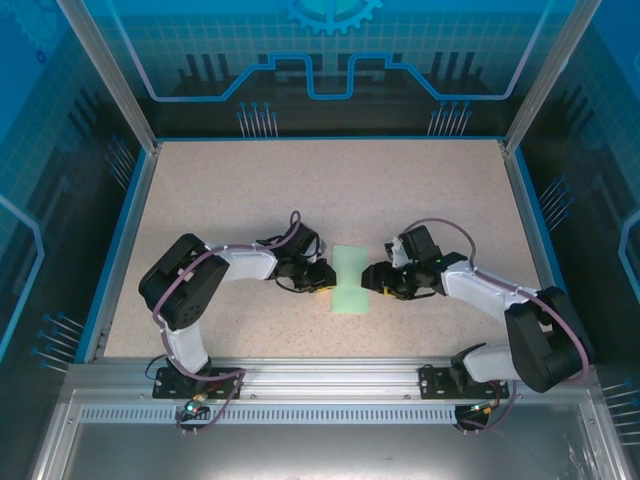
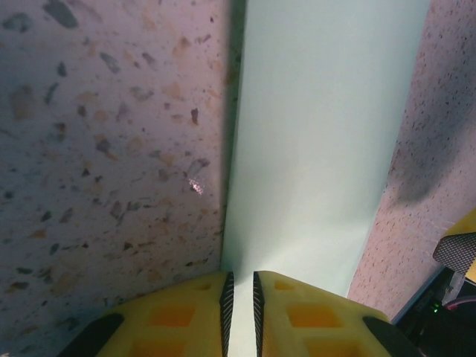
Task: Fold a paper plane with a square sheet of paper (fold left side to right side)
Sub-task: Fold the triangle a second time at the center of the table.
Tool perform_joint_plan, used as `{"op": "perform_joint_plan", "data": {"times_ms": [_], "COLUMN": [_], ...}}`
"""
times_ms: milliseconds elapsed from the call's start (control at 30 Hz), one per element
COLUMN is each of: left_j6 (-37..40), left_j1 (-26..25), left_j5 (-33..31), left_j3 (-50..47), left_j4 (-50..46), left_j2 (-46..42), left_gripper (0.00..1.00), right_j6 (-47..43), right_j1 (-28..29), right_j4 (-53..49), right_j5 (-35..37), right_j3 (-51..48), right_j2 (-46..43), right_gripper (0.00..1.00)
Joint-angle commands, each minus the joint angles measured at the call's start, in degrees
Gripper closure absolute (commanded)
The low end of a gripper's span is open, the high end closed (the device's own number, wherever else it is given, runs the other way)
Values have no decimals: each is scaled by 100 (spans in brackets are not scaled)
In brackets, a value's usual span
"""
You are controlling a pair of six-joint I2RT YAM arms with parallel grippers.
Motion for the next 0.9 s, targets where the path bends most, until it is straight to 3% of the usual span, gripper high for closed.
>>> {"op": "perform_joint_plan", "data": {"times_ms": [0,467,867], "left_j6": [-42,-33,-28], "left_j1": [-39,-47,-52], "left_j5": [-129,-124,-133], "left_j3": [-170,-187,-185], "left_j4": [-68,-42,-56], "left_j2": [17,24,15], "left_gripper": [81,81,81], "right_j6": [84,38,5], "right_j1": [102,190,300], "right_j4": [-36,49,-247], "right_j5": [-50,131,498], "right_j3": [235,950,1149], "right_j2": [233,1232,1549], "right_gripper": [39,43,41]}}
